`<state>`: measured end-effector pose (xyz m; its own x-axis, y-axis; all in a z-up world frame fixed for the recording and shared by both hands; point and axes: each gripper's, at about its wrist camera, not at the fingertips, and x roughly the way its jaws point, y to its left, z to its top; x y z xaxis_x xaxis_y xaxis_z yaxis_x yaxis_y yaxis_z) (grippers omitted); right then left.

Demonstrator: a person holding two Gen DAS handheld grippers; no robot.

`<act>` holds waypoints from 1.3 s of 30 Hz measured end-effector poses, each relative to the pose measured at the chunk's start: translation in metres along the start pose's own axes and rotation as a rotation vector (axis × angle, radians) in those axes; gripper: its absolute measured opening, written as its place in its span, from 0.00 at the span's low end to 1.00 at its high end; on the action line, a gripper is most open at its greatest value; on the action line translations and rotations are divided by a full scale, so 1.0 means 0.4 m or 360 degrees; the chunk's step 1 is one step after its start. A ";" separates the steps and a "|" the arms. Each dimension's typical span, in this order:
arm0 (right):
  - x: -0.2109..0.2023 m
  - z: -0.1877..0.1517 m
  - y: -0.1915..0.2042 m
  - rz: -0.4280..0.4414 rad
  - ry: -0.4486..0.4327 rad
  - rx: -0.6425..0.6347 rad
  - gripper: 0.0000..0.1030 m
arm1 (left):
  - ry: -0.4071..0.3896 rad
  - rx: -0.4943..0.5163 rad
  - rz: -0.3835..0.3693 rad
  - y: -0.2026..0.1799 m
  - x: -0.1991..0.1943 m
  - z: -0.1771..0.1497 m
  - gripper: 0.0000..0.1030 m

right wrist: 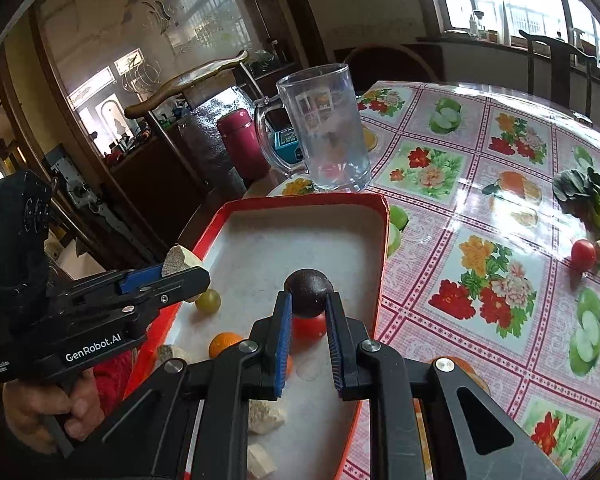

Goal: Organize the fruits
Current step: 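Open the left tool over the tray while the right tool releases the plum, then move both tools back toward the last tomato and white cube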

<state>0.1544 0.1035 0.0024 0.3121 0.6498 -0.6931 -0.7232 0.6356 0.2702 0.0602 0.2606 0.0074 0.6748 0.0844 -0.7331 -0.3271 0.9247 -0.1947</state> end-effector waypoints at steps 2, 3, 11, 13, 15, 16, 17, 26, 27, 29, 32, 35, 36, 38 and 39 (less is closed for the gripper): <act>0.032 0.017 -0.001 -0.0015 0.0022 -0.0009 0.17 | 0.0016 -0.0019 0.0010 0.019 0.018 0.013 0.30; 0.046 0.024 -0.003 -0.0020 0.0033 -0.0010 0.17 | 0.0029 -0.0034 0.0015 0.030 0.029 0.020 0.30; 0.158 0.053 -0.007 -0.0021 0.0156 -0.0042 0.17 | 0.0127 -0.0092 0.0067 0.077 0.113 0.040 0.30; 0.180 0.055 -0.011 -0.0028 0.0182 -0.0044 0.17 | 0.0153 -0.0091 0.0081 0.082 0.131 0.041 0.30; 0.195 0.054 -0.010 -0.0025 0.0199 -0.0048 0.17 | 0.0192 -0.0098 0.0087 0.088 0.146 0.041 0.30; 0.202 0.053 -0.011 -0.0027 0.0212 -0.0051 0.17 | 0.0214 -0.0108 0.0088 0.092 0.153 0.038 0.30; 0.207 0.050 -0.012 -0.0026 0.0224 -0.0050 0.20 | 0.0234 -0.0116 0.0095 0.096 0.160 0.036 0.30; 0.153 0.037 -0.029 0.0025 0.0170 0.0007 0.36 | 0.0222 -0.0177 0.0123 0.105 0.138 0.022 0.34; 0.137 0.034 -0.033 0.0025 0.0151 0.0017 0.36 | 0.0206 -0.0178 0.0120 0.101 0.129 0.023 0.34; 0.102 0.024 -0.047 0.0030 0.0117 0.0040 0.36 | 0.0176 -0.0173 0.0107 0.090 0.111 0.025 0.34; 0.047 0.003 -0.083 0.0013 0.0075 0.0079 0.36 | 0.0145 -0.0151 0.0069 0.060 0.088 0.029 0.34; 0.000 -0.019 -0.130 -0.0030 0.0051 0.0122 0.36 | 0.0121 -0.0111 0.0037 0.015 0.074 0.033 0.34; -0.016 -0.028 -0.147 -0.0049 0.0044 0.0137 0.36 | 0.0118 -0.0095 0.0022 -0.003 0.072 0.034 0.34; -0.046 -0.044 -0.183 -0.0087 0.0032 0.0169 0.36 | 0.0115 -0.0064 -0.0006 -0.040 0.070 0.037 0.34; -0.060 -0.052 -0.202 -0.0103 0.0027 0.0189 0.36 | 0.0116 -0.0041 -0.0018 -0.060 0.068 0.038 0.34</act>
<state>0.1926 0.0279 -0.0168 0.3446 0.5991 -0.7228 -0.6234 0.7217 0.3010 0.0964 0.2465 0.0018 0.6290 0.0461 -0.7760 -0.3374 0.9155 -0.2191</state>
